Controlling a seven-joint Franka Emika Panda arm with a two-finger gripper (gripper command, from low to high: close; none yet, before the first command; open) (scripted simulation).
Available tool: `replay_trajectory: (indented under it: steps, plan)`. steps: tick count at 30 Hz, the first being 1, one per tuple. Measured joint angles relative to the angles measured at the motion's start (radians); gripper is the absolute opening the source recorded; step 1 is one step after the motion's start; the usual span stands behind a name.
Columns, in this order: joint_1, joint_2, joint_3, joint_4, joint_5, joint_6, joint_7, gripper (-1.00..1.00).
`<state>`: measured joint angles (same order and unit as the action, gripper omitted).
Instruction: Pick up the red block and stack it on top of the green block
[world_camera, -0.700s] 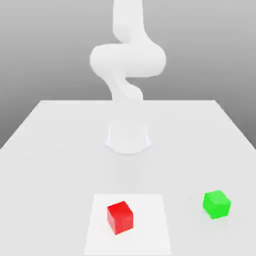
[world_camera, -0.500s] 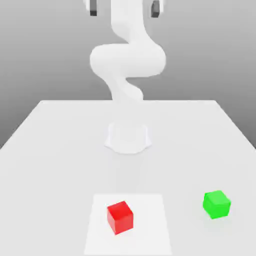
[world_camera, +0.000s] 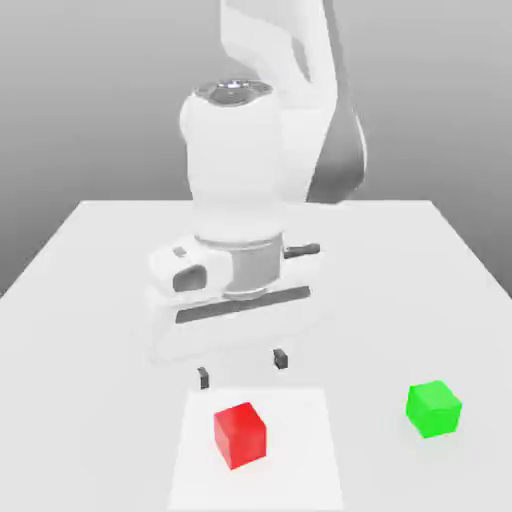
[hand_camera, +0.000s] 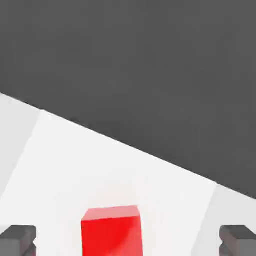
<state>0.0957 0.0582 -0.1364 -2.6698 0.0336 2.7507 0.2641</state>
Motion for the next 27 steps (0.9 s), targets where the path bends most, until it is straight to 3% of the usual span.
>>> replay_trajectory:
  steps: [5,6,13,19,27]
  plan:
    - [-0.027,0.181,0.039,0.012,0.059,0.145,-0.059,0.00]
    - [-0.038,0.216,0.053,0.017,0.070,0.174,-0.068,-1.00]
    - [-0.043,0.224,0.057,0.018,0.069,0.180,-0.067,-1.00]
    - [-0.018,0.040,0.032,-0.008,-0.003,0.024,-0.004,-1.00]
    - [0.298,-0.036,0.183,0.019,-0.024,-0.079,0.298,-1.00]
